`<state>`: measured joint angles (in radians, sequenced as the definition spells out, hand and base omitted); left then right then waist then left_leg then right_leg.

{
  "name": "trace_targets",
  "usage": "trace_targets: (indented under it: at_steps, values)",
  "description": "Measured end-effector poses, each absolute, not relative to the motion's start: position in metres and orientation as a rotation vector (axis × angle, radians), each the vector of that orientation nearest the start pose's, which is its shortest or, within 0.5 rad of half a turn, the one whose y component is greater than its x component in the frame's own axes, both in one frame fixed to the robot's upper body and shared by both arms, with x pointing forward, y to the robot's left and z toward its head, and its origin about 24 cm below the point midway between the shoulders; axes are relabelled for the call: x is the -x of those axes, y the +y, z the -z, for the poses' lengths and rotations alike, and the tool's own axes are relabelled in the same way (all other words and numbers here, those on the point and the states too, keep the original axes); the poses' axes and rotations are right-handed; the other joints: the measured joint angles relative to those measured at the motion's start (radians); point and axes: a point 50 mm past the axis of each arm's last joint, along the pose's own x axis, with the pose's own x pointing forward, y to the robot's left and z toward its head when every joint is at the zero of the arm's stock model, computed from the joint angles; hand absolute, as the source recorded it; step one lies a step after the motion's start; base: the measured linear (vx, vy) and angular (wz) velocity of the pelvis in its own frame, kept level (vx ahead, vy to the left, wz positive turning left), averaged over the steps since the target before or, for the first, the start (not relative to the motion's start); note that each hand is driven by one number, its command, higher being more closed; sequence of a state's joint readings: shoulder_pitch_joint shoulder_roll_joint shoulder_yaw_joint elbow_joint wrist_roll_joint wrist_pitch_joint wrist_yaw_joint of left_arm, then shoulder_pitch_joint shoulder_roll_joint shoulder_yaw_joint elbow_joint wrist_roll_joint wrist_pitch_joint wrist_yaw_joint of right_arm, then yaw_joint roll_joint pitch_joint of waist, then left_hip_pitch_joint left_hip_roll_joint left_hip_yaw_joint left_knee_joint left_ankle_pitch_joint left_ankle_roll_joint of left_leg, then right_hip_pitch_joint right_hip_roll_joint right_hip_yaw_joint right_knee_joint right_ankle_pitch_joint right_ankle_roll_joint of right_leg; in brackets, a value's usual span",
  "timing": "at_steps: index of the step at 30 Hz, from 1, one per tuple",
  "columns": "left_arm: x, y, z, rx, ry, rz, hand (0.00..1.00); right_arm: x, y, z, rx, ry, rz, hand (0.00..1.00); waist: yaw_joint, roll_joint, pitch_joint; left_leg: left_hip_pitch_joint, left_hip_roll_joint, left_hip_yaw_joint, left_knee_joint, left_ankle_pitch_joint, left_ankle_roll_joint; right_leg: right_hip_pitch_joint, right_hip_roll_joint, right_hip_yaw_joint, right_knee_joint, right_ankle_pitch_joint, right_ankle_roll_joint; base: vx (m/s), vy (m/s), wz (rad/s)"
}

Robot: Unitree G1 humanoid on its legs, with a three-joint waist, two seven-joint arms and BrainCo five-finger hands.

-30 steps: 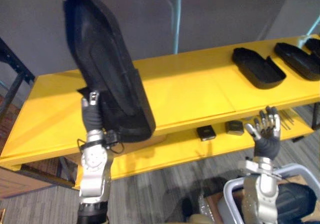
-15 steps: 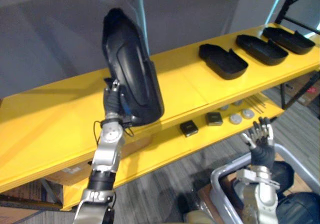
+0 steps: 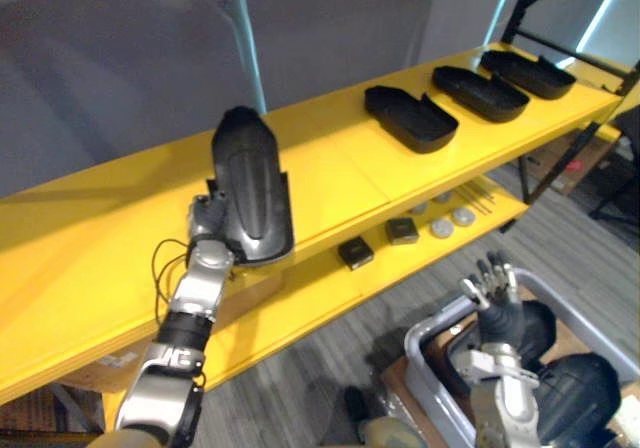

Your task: Walk over and take plastic housings, then place them on the shelf

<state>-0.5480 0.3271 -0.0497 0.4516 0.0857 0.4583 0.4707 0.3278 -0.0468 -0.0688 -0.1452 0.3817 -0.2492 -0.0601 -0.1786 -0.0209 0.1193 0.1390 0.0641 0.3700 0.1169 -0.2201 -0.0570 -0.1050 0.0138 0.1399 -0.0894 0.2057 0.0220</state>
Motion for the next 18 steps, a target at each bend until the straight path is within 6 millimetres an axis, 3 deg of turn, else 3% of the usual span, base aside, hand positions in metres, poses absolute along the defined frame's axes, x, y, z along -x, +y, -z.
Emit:
trace_targets:
  at_steps: [2, 6, 11, 16, 17, 18]
  values:
    - [-0.347, 0.235, -0.083, -0.503, 0.281, -0.592, 1.0, -0.181, -0.2, -0.028, -0.305, -0.077, 0.277, 0.0, -0.01, -0.017, 0.018, -0.003, -0.007, 0.002, 0.004, -0.001, 0.002, -0.002, -0.008, -0.001, 0.0, -0.003, -0.004, -0.06, 0.028, -0.06]
    - [-0.358, 0.243, -0.104, -0.44, 0.257, -0.689, 1.0, -0.183, -0.2, -0.03, -0.301, -0.071, 0.275, 0.0, -0.021, -0.018, 0.046, -0.05, -0.01, 0.011, 0.038, -0.013, 0.007, -0.035, -0.017, -0.002, 0.0, 0.007, -0.026, 0.0, 0.028, -0.06]
    - [-0.369, 0.249, -0.133, -0.357, 0.209, -0.737, 1.0, -0.185, -0.191, -0.033, -0.333, -0.071, 0.253, 0.0, -0.032, -0.022, 0.112, -0.062, -0.005, -0.001, 0.065, -0.028, 0.009, -0.039, -0.014, -0.001, 0.0, 0.025, -0.003, 0.02, 0.001, -0.04]
    - [-0.376, 0.244, -0.149, -0.285, 0.178, -0.756, 1.0, -0.188, -0.182, -0.037, -0.346, -0.078, 0.229, 0.0, -0.03, -0.034, 0.146, -0.076, -0.006, -0.003, 0.075, -0.031, 0.013, -0.047, -0.017, -0.001, 0.0, 0.029, 0.002, -0.01, 0.001, 0.01]
    - [-0.377, 0.243, -0.153, -0.282, 0.167, -0.763, 0.0, -0.189, -0.179, -0.037, -0.35, -0.076, 0.227, 0.0, -0.03, -0.036, 0.153, -0.087, -0.005, -0.006, 0.088, -0.036, 0.015, -0.052, -0.018, -0.001, 0.0, 0.029, 0.003, -0.04, 0.006, 0.03]
    - [-0.378, 0.242, -0.159, -0.279, 0.15, -0.777, 0.0, -0.19, -0.178, -0.038, -0.353, -0.078, 0.224, 0.0, -0.028, -0.037, 0.168, -0.096, -0.003, -0.007, 0.106, -0.043, 0.016, -0.052, -0.019, -0.001, 0.0, 0.029, 0.002, -0.04, 0.006, 0.03]
